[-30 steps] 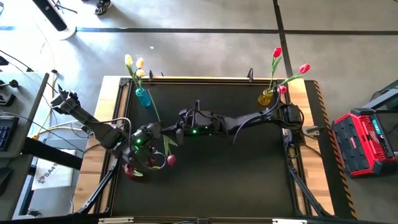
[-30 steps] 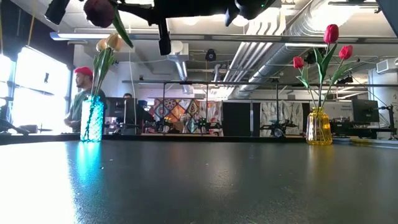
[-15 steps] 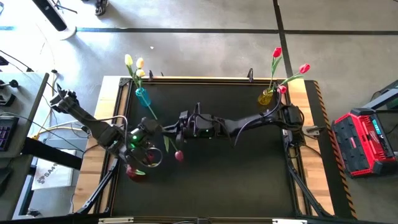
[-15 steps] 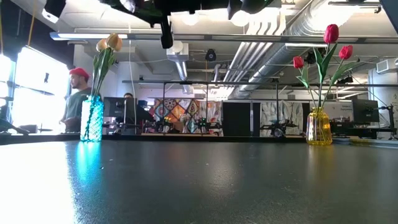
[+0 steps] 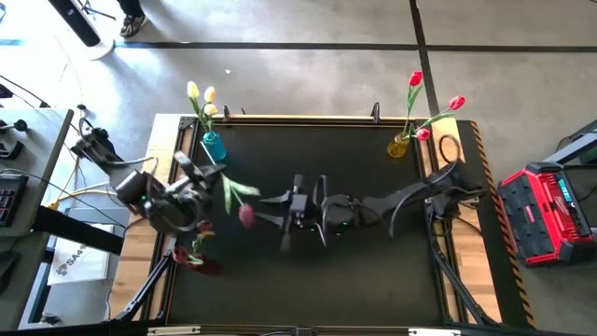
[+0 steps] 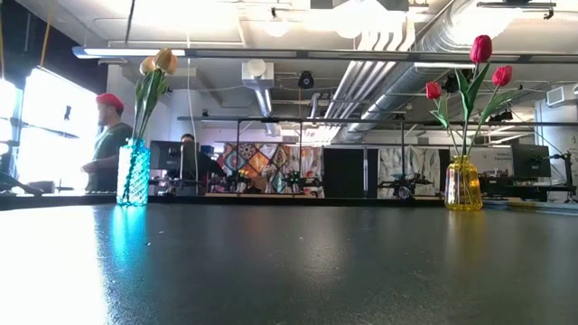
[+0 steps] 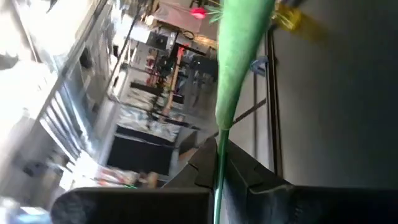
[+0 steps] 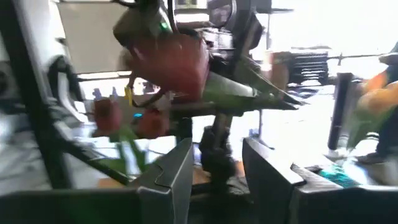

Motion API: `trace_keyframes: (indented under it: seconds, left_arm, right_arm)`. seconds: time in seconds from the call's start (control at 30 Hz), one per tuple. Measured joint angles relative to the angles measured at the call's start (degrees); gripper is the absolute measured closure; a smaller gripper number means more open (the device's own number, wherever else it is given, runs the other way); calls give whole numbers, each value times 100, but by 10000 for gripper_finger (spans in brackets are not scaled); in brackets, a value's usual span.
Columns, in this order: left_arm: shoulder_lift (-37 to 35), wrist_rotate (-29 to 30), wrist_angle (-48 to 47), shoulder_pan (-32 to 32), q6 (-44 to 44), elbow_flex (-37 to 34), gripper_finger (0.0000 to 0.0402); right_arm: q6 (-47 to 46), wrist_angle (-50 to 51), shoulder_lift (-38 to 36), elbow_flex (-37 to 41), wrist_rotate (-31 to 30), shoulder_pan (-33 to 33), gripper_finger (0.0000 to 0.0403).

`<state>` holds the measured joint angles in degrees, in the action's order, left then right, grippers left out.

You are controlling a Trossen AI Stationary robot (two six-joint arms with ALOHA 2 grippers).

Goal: Sort flowers into vase by color
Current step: Put the dark red tulip into the red vase

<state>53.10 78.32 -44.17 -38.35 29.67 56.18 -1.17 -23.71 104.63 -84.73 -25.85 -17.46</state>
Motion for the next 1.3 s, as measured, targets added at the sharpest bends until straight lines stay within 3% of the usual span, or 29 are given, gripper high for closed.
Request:
trace_keyframes:
  seconds: [0.13, 0.37, 0.53, 0.77, 0.87, 1.03, 1.3]
  left_arm:
    - [-453, -92, -2, 4, -722, 0, 401]
    - [-1171, -758, 25, 4, -2186, 0, 401]
    - [-1656, -1505, -183, 2, -3408, 0, 401]
    - [-2211, -2621, -1208, -21, -5252, 2, 401]
    - [-2387, -3424, -1430, -99, -5816, 2, 401]
    - [-2468, -4413, -1369, -273, -6285, -6, 401]
    - [-2509, -4922, 313, -888, -5911, -891, 401]
  right_arm:
    - [287, 98, -192, 0, -553, -209, 273]
    - [300, 390, -241, 0, -866, -375, 273]
    - [-158, 856, -241, 0, -869, -303, 273]
    - [-601, 1396, -241, 2, -871, -273, 273]
    - [-754, 1582, -241, 2, -871, -273, 273]
    - [-865, 1736, -239, 2, -928, -273, 273]
    - [-1312, 2314, -239, 2, -1199, -300, 273]
